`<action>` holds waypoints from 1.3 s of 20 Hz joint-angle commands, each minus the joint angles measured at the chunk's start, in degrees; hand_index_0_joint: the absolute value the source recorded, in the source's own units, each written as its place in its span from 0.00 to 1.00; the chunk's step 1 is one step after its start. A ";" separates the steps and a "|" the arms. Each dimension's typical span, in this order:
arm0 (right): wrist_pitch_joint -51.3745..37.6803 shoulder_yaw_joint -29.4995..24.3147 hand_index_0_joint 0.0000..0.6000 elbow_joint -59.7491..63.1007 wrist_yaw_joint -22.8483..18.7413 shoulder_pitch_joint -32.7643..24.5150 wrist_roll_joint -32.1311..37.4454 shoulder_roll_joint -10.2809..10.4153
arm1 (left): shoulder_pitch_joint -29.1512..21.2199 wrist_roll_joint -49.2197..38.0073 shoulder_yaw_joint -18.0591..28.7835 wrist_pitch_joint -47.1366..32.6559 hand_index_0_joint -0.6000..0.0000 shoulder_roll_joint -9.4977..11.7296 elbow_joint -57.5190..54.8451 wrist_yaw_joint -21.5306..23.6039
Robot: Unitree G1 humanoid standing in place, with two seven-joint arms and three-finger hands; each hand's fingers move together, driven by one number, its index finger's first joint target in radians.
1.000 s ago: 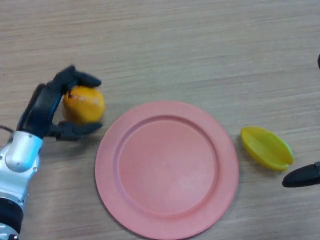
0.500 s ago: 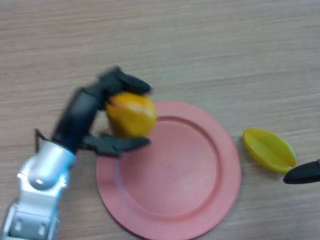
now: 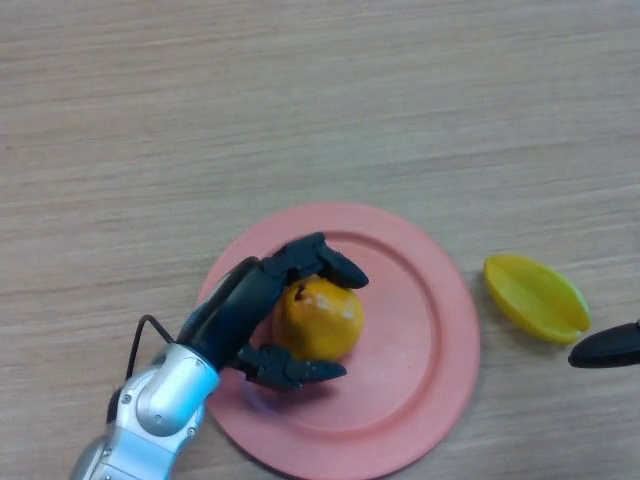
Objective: Pick up the yellow pear and place it on the plate
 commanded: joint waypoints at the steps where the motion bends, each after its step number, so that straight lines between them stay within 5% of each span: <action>1: -5.31 -3.82 0.00 -2.95 -1.39 -1.11 0.19 -1.27 | -3.00 -4.73 1.22 -5.50 0.00 0.44 -2.32 4.68; 2: -5.33 -3.80 0.00 -2.95 -1.40 -1.11 0.18 -1.22 | -3.10 -4.79 1.19 -5.09 0.08 0.44 -2.18 4.81; 5: -5.36 -3.07 0.00 -2.74 -1.18 -1.28 -0.90 -1.45 | -3.09 -0.90 1.59 -2.23 0.75 0.44 -2.32 5.06; 7: -6.92 -2.34 0.00 -2.46 -0.18 -1.24 -1.81 -1.13 | -1.67 3.37 1.29 1.16 1.00 0.44 -6.07 4.20; 11: -7.70 -0.43 0.00 -0.42 -0.43 -3.16 -2.78 -1.88 | 2.29 0.36 4.82 10.31 1.00 0.44 -21.97 -3.56; 14: -6.00 0.32 0.00 -0.38 0.03 -2.77 -1.40 -1.57 | 2.61 -6.27 9.49 14.08 1.00 1.18 -32.72 -4.65; 21: -8.94 4.72 0.00 5.81 0.01 -5.50 -3.03 -2.04 | 3.36 -32.35 26.41 26.00 1.00 8.90 -43.95 -2.99; 26: -9.58 5.53 0.00 6.34 0.54 -6.41 -4.47 -2.51 | 4.63 -41.27 31.61 31.24 1.00 11.71 -44.21 -3.83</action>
